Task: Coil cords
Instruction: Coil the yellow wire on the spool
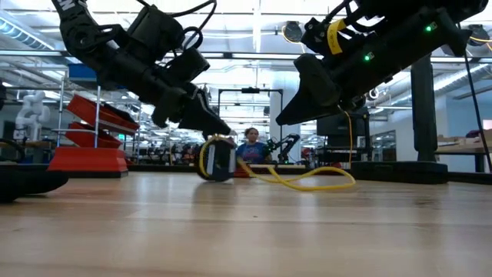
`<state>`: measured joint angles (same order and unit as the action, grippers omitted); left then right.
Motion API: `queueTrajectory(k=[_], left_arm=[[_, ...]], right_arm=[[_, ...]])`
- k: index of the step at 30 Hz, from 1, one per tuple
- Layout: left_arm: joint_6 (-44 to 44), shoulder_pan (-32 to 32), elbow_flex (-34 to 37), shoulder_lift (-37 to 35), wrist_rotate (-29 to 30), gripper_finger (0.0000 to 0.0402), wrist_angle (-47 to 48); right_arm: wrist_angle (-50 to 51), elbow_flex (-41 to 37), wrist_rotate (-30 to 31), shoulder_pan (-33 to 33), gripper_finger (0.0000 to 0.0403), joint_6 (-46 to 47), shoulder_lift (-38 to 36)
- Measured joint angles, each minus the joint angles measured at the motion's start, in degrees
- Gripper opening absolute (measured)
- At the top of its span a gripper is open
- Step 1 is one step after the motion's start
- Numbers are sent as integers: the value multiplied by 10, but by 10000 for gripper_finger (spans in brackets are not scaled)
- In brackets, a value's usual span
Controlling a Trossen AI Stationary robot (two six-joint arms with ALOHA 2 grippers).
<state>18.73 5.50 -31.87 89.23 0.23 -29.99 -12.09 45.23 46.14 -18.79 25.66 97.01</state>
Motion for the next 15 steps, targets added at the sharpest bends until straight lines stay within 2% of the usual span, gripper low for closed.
queueTrajectory(k=[8,15], left_arm=[[-3,0,0,0,-4,49,4],[-4,0,0,0,0,68,-42]], right_arm=[[0,0,-2,0,121,0,0],[0,0,-15,0,121,2,0]])
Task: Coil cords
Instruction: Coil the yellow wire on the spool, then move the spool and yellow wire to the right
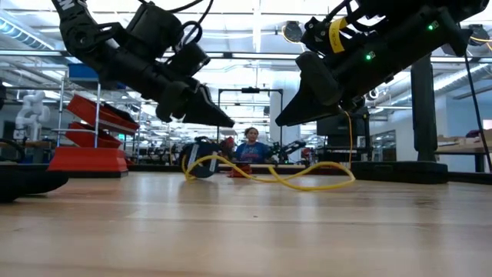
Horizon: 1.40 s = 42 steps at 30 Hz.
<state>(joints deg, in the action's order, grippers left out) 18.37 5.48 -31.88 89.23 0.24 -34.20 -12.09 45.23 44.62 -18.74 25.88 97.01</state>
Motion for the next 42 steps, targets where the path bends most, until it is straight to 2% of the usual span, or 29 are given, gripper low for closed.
queueTrajectory(k=[2,5,8,14,20,25,30,33,35,37,40,42], left_arm=[[2,0,0,0,18,80,-4],[23,0,0,0,79,100,4],[31,0,0,-9,119,116,40],[-32,-3,0,-59,137,147,136],[-87,-6,0,-115,151,213,231],[-135,-3,0,-110,149,272,290],[-161,-2,4,-85,153,307,266],[-166,-2,5,-63,200,313,254],[-167,2,5,-45,210,313,240],[-178,9,5,-26,202,313,220],[-181,23,5,10,146,313,191],[-186,28,5,31,132,309,169]], right_arm=[[0,0,0,0,121,0,0],[1,0,-1,0,121,0,0],[2,0,-7,0,121,0,0],[3,0,-13,0,121,-6,0],[2,0,-15,3,121,-15,0],[-2,0,-15,3,121,-15,0],[-2,0,-15,3,121,-16,0],[-2,0,-15,3,121,-15,0],[-2,0,-15,0,121,-15,0],[-2,0,-15,-2,121,-15,0],[-2,0,-15,-2,121,-13,0],[-2,0,-15,-2,121,-12,0]])
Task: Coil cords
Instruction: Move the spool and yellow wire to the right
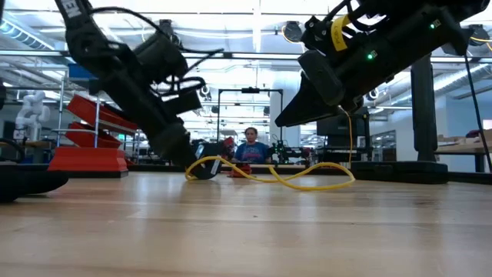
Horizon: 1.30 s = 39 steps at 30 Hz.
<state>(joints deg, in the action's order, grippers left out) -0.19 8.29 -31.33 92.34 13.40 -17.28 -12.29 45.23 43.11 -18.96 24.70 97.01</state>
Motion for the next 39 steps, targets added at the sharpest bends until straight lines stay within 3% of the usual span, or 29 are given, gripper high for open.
queueTrajectory(k=[4,10,23,31,39], left_arm=[[4,0,0,25,4,265,-30],[52,-2,-2,28,6,144,-74],[256,-17,-123,47,28,144,-72],[352,2,-290,185,42,144,18],[371,9,-428,288,64,156,114]], right_arm=[[0,0,0,-3,121,1,0],[15,0,0,-7,121,1,0],[177,0,-15,-36,121,128,0],[276,0,7,-70,121,247,0],[444,0,48,-111,121,459,0]])
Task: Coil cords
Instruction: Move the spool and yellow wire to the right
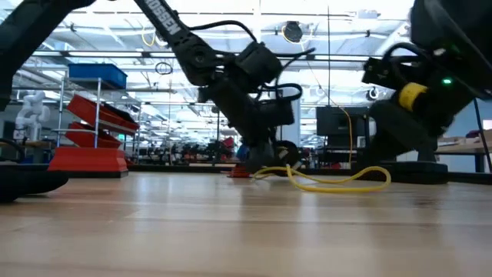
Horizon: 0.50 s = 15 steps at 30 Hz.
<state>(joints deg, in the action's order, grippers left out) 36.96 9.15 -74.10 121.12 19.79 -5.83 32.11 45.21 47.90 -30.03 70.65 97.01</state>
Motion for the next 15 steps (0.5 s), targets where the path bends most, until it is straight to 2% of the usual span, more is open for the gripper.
queueTrajectory(k=[4,8,12,15], left_arm=[[0,-6,-11,11,0,227,10],[-5,-22,-11,6,0,288,15],[-5,-46,-11,-8,-1,322,45],[-5,-64,-11,-17,17,331,61]], right_arm=[[49,0,0,-20,121,74,0],[50,0,0,-34,121,98,0],[39,0,0,-44,121,109,0],[20,-6,0,-46,121,112,0]])
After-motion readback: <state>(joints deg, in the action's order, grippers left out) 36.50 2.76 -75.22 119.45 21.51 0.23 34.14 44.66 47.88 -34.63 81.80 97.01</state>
